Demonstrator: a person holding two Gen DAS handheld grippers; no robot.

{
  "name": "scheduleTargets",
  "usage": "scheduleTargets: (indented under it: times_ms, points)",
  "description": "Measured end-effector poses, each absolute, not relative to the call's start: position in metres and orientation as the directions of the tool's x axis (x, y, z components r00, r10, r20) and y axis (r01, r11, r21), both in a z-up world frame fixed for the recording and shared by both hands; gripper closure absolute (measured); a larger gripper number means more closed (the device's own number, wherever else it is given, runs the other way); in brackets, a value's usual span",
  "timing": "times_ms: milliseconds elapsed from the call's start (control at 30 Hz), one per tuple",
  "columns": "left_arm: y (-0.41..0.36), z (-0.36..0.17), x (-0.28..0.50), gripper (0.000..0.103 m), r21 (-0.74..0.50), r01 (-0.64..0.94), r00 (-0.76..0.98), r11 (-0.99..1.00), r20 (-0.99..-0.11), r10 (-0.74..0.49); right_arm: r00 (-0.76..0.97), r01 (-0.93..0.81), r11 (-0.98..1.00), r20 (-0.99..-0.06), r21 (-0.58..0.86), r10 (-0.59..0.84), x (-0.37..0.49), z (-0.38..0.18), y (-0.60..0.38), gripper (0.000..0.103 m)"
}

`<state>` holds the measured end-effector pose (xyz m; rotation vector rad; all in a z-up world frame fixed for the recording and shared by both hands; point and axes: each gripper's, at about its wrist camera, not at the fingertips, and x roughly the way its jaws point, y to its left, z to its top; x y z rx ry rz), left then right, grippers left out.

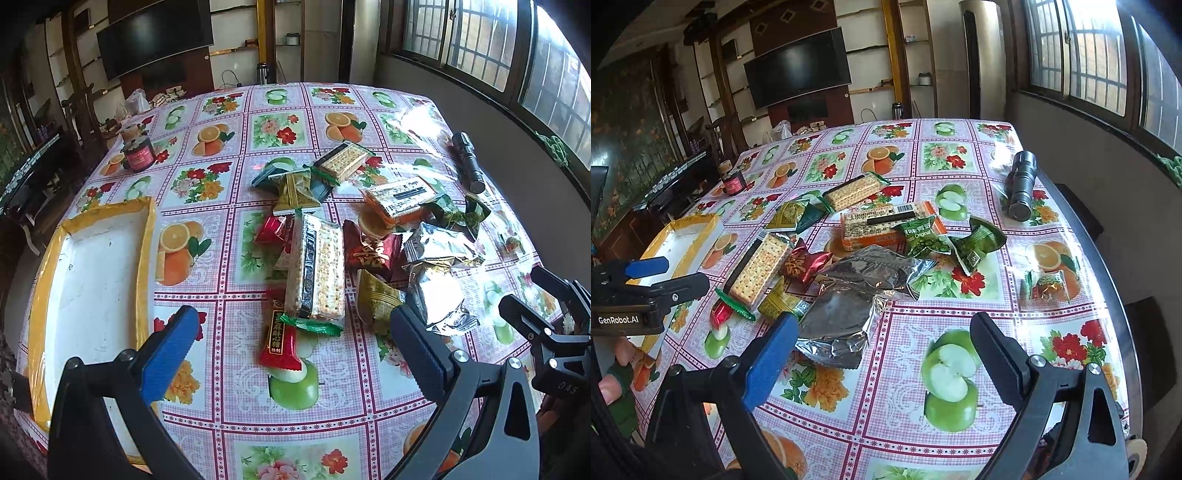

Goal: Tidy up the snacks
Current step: 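Grasp the cracker pack with the left tool while the right tool grasps a silver foil bag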

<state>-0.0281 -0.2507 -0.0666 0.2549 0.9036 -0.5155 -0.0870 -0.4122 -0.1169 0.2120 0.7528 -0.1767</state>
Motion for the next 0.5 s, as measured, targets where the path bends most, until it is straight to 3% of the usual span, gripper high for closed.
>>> scheduleTargets:
  times_ms: [500]
  points:
    - [-0.247, -0.067, -0.010, 0.000, -0.032, 0.528, 0.497, 0.849, -0.799, -0.339, 0.722, 0.199, 0.962, -0.691, 0.186, -0.016, -0.066, -0.120, -0.417, 0.012]
